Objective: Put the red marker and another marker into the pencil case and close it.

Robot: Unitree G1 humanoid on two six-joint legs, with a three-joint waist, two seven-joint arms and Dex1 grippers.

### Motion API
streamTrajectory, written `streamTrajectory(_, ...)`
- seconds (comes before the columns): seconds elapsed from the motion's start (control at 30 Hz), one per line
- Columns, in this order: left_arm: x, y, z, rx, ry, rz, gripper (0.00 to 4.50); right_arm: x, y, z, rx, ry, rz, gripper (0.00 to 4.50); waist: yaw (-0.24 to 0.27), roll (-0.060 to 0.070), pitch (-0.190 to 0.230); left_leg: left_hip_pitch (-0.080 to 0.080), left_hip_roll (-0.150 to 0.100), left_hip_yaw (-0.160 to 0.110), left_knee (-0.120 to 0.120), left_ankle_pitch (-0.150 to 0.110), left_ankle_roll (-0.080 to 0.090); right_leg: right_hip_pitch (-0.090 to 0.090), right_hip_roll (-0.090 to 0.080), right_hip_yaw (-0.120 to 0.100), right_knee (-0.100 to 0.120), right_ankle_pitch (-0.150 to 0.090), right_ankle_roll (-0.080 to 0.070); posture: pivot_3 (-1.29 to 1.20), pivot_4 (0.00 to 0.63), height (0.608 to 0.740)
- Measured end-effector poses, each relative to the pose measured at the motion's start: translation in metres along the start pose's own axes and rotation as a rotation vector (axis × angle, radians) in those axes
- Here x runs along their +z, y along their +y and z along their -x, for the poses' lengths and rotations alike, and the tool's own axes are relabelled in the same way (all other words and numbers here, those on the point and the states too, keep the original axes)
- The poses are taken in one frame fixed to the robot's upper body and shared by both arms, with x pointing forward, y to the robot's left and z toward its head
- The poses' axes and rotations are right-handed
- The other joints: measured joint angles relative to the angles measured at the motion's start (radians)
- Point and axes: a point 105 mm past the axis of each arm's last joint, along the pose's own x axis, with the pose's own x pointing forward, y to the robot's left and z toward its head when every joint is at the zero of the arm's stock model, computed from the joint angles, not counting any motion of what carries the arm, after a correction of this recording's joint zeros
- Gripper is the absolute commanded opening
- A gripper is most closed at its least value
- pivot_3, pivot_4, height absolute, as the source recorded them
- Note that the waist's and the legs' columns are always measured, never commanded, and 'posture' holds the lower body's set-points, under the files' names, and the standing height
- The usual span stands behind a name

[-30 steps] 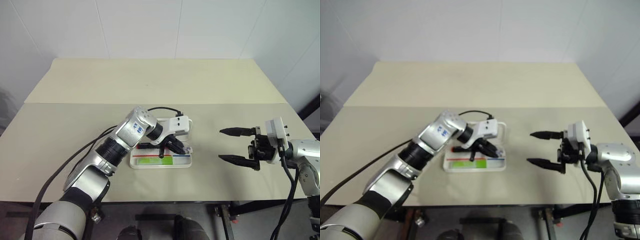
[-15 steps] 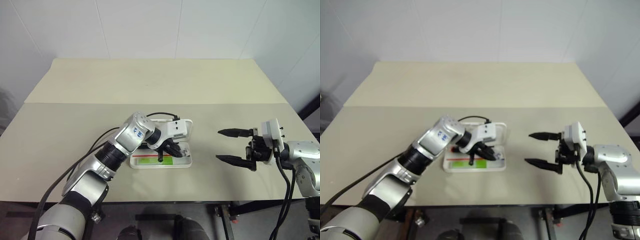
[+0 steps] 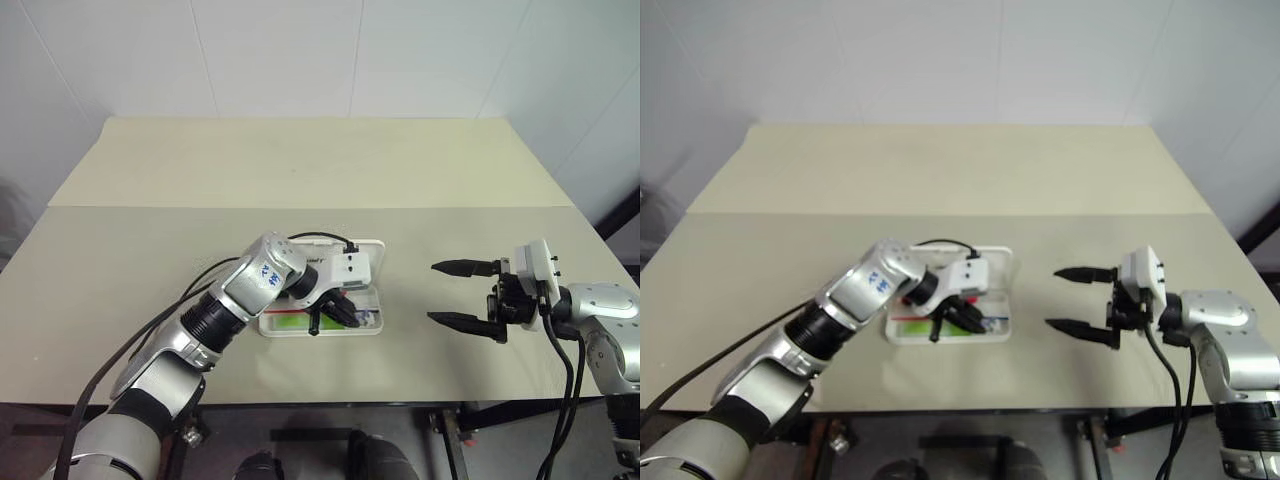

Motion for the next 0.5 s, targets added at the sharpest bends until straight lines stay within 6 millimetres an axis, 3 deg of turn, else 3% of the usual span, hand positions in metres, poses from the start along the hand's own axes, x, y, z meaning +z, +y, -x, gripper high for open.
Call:
streamTrajectory(0.4, 0.0036, 0.0004, -0.0055, -0.011, -0.016, -0.02, 4.25, -0.0004, -0.0015, -0.0006, -0.015, 0.0, 0.001, 4.5, 0.001, 0.0, 0.0, 0.0, 0.0, -0.001, 0.003, -0.001, 0.001, 0.001, 0.0, 0.0, 0.0, 0.0, 0.0, 0.0, 0.15, 0.74)
streamTrajectory(0.43, 0.0023, 0.0015, -0.0052, -0.004, -0.012, -0.016, 4.46, -0.0004, -0.0015, -0.0006, -0.016, 0.0, 0.001, 4.5, 0.001, 0.0, 0.0, 0.0, 0.0, -0.001, 0.004, -0.001, 0.002, 0.001, 0.0, 0.0, 0.001, 0.0, 0.0, 0.0, 0.15, 0.74)
streamTrajectory(0.5, 0.0021, 0.0018, -0.0051, -0.002, -0.011, -0.016, 4.46, -0.0004, -0.0016, -0.0006, -0.017, 0.0, 0.002, 4.5, 0.0, 0.0, 0.0, 0.0, 0.0, -0.001, 0.005, -0.001, 0.002, 0.001, 0.0, 0.0, 0.001, 0.0, 0.0, 0.0, 0.15, 0.74)
